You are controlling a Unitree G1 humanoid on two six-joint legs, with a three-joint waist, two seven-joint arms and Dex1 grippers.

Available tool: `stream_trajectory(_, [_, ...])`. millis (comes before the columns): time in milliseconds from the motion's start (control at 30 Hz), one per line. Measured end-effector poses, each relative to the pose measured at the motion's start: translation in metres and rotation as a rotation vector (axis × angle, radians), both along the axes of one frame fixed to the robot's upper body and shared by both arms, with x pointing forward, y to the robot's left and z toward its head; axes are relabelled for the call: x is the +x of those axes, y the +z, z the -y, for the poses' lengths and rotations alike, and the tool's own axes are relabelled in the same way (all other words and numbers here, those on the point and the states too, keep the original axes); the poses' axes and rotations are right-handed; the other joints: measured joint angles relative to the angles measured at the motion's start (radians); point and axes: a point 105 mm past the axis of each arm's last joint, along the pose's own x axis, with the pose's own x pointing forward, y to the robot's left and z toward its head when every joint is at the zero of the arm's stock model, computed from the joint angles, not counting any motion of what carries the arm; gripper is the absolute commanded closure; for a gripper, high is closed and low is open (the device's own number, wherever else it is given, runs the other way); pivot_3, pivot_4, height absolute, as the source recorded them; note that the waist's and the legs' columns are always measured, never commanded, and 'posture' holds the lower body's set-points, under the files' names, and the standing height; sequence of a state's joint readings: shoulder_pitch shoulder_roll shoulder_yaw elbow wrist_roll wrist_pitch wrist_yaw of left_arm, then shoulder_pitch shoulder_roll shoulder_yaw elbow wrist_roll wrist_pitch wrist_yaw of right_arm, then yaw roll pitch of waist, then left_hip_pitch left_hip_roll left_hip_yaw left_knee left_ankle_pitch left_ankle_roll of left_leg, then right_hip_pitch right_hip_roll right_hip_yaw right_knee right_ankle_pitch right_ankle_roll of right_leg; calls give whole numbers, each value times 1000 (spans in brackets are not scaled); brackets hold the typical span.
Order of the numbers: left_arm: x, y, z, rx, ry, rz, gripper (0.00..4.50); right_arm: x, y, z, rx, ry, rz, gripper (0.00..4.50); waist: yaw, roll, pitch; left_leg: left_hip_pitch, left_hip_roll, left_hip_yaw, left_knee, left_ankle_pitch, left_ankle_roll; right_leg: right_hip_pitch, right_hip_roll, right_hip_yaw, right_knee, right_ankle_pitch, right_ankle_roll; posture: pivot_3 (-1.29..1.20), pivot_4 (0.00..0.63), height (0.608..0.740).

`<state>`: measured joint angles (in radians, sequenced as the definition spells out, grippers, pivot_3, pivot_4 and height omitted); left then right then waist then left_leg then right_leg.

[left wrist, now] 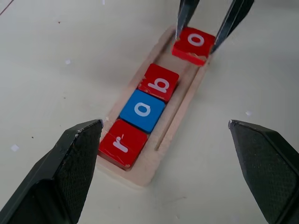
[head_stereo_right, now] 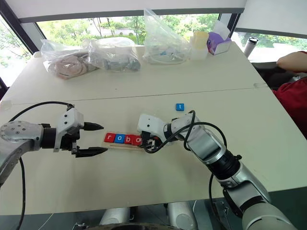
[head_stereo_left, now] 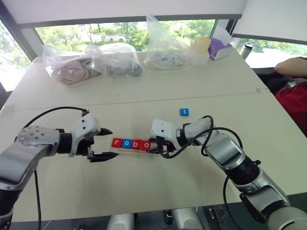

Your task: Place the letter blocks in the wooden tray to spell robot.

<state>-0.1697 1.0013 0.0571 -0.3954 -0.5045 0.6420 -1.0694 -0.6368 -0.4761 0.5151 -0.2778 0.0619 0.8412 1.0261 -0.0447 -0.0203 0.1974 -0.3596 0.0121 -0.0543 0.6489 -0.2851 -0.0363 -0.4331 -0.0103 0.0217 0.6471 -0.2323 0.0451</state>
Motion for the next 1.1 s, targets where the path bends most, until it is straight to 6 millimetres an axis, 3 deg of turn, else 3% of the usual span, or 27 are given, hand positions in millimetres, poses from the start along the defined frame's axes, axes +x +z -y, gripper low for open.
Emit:
stream_trajectory(833, [-4, -2, 11, -45, 11, -12, 0, 15, -11, -8, -45, -30, 61, 3335, 0, 0, 0, 0, 0, 0, -1, 0, 0, 0, 0, 0, 0, 0, 0, 0, 150, 740])
stream_trajectory(1100, [-4, -2, 12, -49, 10, -12, 0, 23, 1, 0, -36, -69, 75, 3335, 1, 0, 0, 0, 0, 0, 0, 0, 0, 0, 0, 0, 0, 0, 0, 0, 150, 740])
